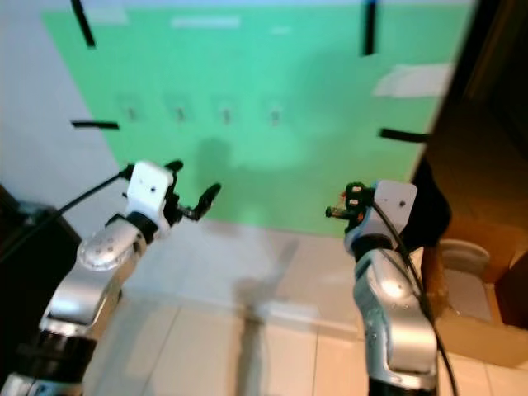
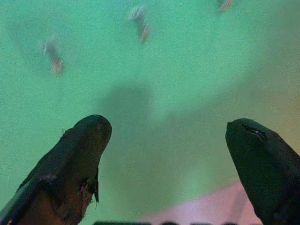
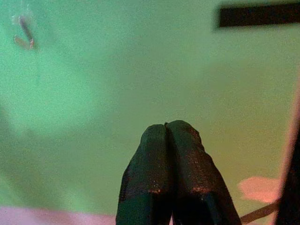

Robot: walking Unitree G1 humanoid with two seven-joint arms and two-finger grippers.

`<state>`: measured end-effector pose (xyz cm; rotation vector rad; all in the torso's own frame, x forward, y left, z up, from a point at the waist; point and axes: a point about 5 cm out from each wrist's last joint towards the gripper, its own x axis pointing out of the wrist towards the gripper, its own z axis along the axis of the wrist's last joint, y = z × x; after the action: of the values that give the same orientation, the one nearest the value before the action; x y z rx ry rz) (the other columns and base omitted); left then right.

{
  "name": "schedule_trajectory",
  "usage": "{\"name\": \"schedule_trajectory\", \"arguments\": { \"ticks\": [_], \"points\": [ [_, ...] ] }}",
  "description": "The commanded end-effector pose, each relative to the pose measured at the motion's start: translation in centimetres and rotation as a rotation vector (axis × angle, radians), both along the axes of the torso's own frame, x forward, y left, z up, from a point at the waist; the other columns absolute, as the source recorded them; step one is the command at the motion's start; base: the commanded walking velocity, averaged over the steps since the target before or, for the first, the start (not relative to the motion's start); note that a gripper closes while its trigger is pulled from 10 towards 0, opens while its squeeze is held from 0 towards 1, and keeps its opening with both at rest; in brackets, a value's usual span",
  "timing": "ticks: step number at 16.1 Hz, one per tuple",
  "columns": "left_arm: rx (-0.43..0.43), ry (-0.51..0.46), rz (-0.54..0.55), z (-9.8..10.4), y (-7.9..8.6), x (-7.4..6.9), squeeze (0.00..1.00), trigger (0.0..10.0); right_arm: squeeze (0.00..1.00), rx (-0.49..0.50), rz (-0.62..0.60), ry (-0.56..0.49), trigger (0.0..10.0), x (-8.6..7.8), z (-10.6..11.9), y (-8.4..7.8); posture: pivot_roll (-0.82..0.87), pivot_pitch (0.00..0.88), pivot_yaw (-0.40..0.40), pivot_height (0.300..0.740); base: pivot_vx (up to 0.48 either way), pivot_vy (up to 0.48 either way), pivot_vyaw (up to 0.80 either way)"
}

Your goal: Hang keys on a hook

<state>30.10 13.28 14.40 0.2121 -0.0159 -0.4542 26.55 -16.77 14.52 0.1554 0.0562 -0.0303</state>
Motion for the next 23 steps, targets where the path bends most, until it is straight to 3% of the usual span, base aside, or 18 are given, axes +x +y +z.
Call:
{"name": "schedule_trajectory", "arguments": {
  "ticks": [1,6,9,13,18,23],
  "points": [
    [0.010,0.009,0.009,-0.1,0.3,0.1,0.00,10.0,0.00,-0.036,0.023,-0.021,10.0,0.2,0.6,0.5,-0.13,0.000,0.095,0.740,0.285,0.000,0.00],
    [0.009,0.008,-0.015,0.0,0.2,-0.1,0.00,10.0,0.00,-0.039,0.097,-0.059,10.0,0.4,1.3,0.8,-0.13,0.000,0.088,0.740,0.281,0.000,0.80],
    [-0.008,0.010,-0.068,0.0,0.0,-0.5,0.00,10.0,0.00,0.010,0.144,-0.107,10.0,0.6,2.2,1.0,-0.13,0.000,0.081,0.740,0.000,0.000,0.00],
    [-0.026,0.024,-0.169,0.1,-0.6,-1.0,0.00,10.0,0.00,0.039,0.161,-0.135,10.0,1.1,2.9,1.0,-0.11,0.000,0.060,0.740,0.000,0.000,0.00],
    [-0.095,0.085,-0.420,0.5,-1.7,-2.8,0.00,10.0,0.00,0.088,0.158,-0.193,10.0,2.2,4.3,0.4,-0.10,0.000,0.041,0.740,0.000,0.000,0.00],
    [-0.096,0.105,-0.466,0.5,-1.8,-3.0,0.00,10.0,0.00,0.096,0.110,-0.219,10.0,2.9,4.9,-0.2,-0.10,0.000,0.049,0.740,0.000,0.000,0.00]
  ]
}}
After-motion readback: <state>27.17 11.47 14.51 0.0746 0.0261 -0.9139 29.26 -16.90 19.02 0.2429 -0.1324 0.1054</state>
